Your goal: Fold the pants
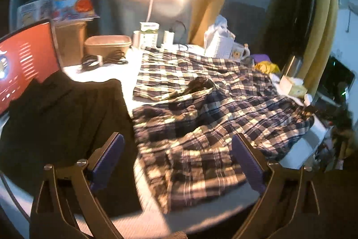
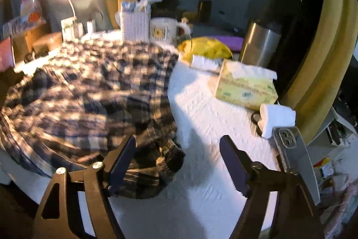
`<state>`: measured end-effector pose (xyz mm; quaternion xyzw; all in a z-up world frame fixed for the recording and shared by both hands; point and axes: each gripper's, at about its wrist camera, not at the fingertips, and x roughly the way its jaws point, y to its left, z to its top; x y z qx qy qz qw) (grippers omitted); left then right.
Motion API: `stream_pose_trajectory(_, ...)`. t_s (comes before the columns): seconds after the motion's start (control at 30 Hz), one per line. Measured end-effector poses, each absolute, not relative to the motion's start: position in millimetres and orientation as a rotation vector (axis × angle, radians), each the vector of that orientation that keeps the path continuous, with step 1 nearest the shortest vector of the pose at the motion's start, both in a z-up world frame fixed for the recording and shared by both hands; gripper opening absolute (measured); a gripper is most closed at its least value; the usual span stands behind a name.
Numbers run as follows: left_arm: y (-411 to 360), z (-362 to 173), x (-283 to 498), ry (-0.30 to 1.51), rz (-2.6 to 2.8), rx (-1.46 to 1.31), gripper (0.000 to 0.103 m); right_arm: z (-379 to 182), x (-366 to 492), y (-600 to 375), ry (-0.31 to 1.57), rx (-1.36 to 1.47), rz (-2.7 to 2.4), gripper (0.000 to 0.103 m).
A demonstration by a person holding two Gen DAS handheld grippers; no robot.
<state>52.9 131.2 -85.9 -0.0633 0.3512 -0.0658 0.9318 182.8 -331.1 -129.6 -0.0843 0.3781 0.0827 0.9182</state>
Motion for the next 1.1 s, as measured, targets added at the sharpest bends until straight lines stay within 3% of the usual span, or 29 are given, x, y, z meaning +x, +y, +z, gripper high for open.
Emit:
stream_pose_trajectory(0.23, 111.1, -122.3, 84.6, 0.872, -0.207, -0.151, 0.092, -123.3, 175.5, -316.9, 0.75, -0.167, 0.223, 0.079)
stream_pose_trajectory(0.3, 107.2, -130.8, 83.6, 0.9, -0.213, -0.139, 0.062, -125.6, 175.3, -313.4, 0.753, -0.164, 0.235, 0.079)
stream_pose_trajectory(0.33, 106.3, -135.1, 82.6, 0.915, -0.21, -0.136, 0.054, -126.9, 175.1, -312.0, 0.755, -0.162, 0.24, 0.079)
stream_pose_trajectory(0.37, 105.5, -138.3, 81.7, 0.923, -0.207, -0.135, 0.039, -128.2, 175.6, -310.4, 0.757, -0.162, 0.242, 0.079)
stream_pose_trajectory(0.5, 107.6, -147.9, 77.5, 0.941, -0.178, -0.134, 0.003, -131.0, 175.8, -307.4, 0.76, -0.165, 0.251, 0.079)
stream_pose_trajectory(1.1, 103.8, -116.8, 41.3, 0.879, -0.151, -0.078, 0.001, -126.2, 169.1, -310.0, 0.739, -0.174, 0.263, 0.079)
